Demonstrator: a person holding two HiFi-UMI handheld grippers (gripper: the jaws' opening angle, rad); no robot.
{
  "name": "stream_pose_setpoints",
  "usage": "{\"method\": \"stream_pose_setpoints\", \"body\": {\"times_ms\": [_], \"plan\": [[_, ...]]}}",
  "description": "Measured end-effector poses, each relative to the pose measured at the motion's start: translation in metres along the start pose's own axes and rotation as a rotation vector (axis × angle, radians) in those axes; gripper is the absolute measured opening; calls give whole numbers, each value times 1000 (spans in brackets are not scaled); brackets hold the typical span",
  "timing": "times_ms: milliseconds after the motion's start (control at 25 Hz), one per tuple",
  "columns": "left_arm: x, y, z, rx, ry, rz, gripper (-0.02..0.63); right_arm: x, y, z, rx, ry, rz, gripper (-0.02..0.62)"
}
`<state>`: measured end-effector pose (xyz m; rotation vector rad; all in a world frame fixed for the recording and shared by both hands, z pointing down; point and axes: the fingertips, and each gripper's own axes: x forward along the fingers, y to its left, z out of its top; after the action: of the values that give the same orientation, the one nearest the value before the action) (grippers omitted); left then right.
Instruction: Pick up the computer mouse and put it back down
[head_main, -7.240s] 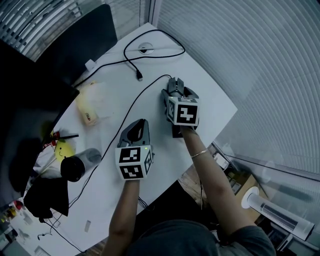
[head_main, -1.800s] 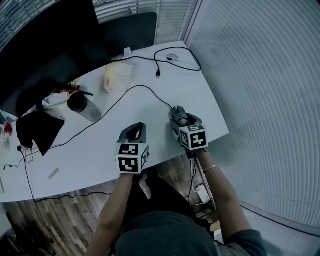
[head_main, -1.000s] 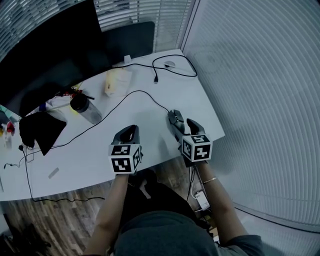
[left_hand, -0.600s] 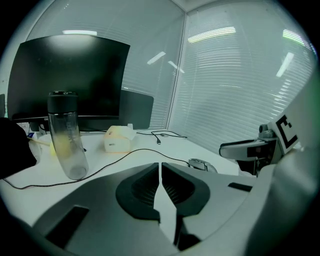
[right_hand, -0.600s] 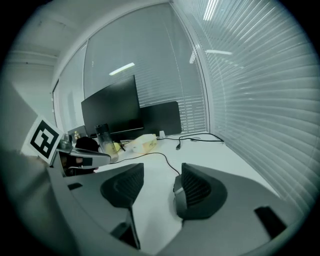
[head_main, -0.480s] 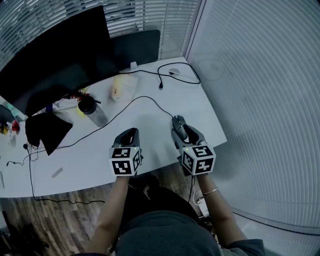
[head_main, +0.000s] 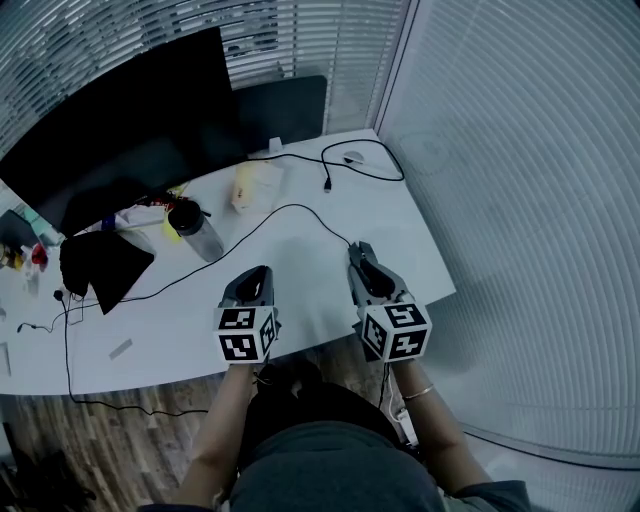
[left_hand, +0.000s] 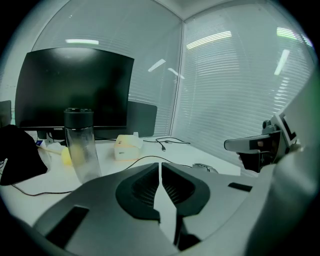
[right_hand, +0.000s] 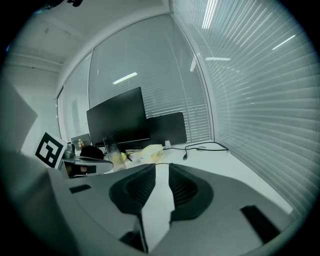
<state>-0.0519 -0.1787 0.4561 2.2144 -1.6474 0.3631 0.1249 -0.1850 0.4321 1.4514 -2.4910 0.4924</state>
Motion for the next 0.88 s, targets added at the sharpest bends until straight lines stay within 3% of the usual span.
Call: {"method": "stream_pose_setpoints", "body": {"times_ms": [440, 880], "plan": [[-19, 12, 2, 6, -30, 42, 32, -5, 14, 5, 2, -21, 8, 5], [-28, 3, 0, -2, -42, 46, 32, -13, 21, 0, 17, -12, 34, 2]]}}
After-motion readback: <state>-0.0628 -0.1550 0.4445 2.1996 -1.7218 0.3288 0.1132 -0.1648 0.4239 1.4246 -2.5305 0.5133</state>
